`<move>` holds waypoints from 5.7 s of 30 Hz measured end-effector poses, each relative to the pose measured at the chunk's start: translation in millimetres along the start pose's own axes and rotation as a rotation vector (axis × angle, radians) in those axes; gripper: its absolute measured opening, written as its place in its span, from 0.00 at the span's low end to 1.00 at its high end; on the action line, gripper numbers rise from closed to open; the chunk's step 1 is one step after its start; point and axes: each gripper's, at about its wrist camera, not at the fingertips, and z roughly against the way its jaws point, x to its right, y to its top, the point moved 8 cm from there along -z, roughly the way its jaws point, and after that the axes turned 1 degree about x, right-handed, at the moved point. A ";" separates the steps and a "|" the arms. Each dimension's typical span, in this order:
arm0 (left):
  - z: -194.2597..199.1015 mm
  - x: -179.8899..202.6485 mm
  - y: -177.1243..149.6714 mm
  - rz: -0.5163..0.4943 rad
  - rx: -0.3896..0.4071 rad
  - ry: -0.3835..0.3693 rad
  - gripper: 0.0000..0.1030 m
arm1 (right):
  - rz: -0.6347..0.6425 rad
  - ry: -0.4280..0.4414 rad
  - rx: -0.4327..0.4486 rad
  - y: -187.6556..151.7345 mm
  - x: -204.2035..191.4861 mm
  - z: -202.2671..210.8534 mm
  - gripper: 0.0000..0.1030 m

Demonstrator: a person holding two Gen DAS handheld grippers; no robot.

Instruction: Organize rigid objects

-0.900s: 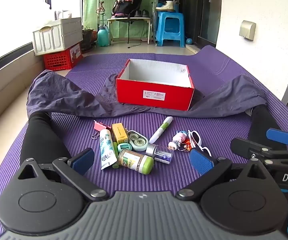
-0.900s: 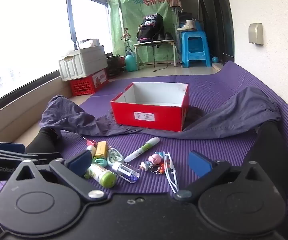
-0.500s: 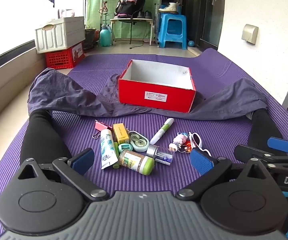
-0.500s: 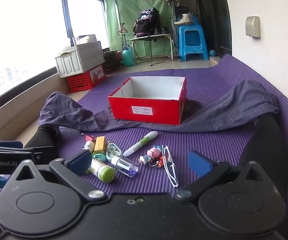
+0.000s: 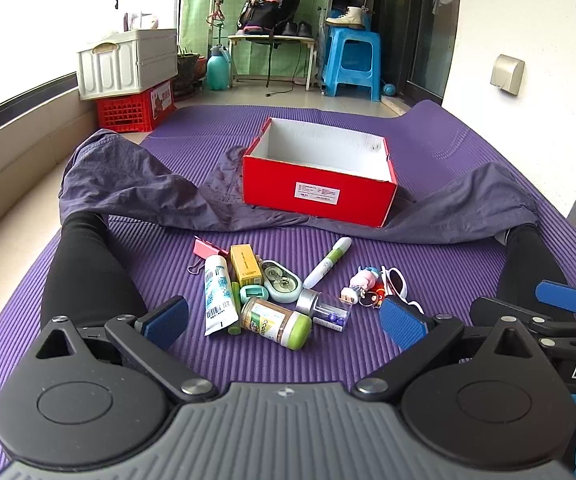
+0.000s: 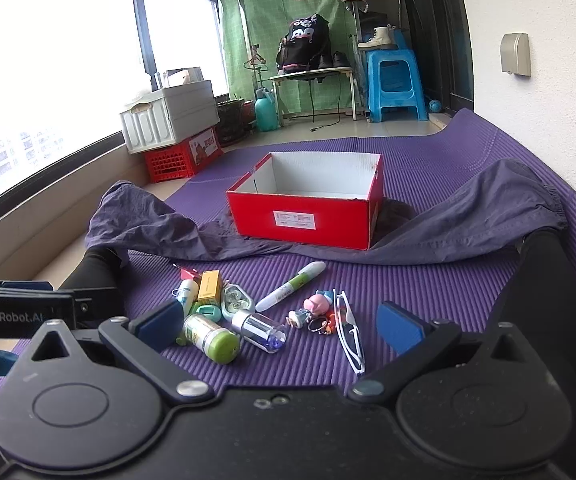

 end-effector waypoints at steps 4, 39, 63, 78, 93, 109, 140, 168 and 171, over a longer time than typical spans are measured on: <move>-0.5 -0.7 0.2 0.000 0.001 0.008 1.00 | -0.001 -0.001 -0.002 -1.0 3.1 -1.1 1.00; -8.7 -1.7 -2.7 -0.004 -0.014 -0.004 1.00 | 0.021 -0.025 -0.009 -0.2 2.8 -3.8 0.99; -186.7 -99.1 5.0 0.058 -0.329 0.149 1.00 | 0.090 -0.095 -0.225 -12.7 63.5 -139.1 0.82; -272.2 -122.2 -6.9 0.176 -0.490 0.153 0.99 | 0.082 -0.047 -0.387 -37.7 65.6 -198.0 0.57; -283.1 -122.1 -16.3 0.267 -0.520 0.070 0.79 | 0.091 -0.081 -0.479 -66.1 72.0 -217.1 0.39; -271.1 -136.0 -8.8 0.342 -0.446 0.076 0.29 | 0.111 -0.123 -0.444 -63.1 72.8 -213.0 0.23; -195.9 -110.0 124.9 0.221 -0.265 -0.040 0.28 | 0.052 -0.038 -0.258 79.6 67.9 -179.8 0.23; -379.3 -2.8 274.6 0.082 -0.230 -0.092 0.28 | 0.080 -0.131 -0.246 184.9 82.1 -366.6 0.23; -413.6 6.0 267.1 0.089 -0.277 -0.097 0.28 | 0.080 -0.138 -0.288 172.4 84.5 -391.1 0.23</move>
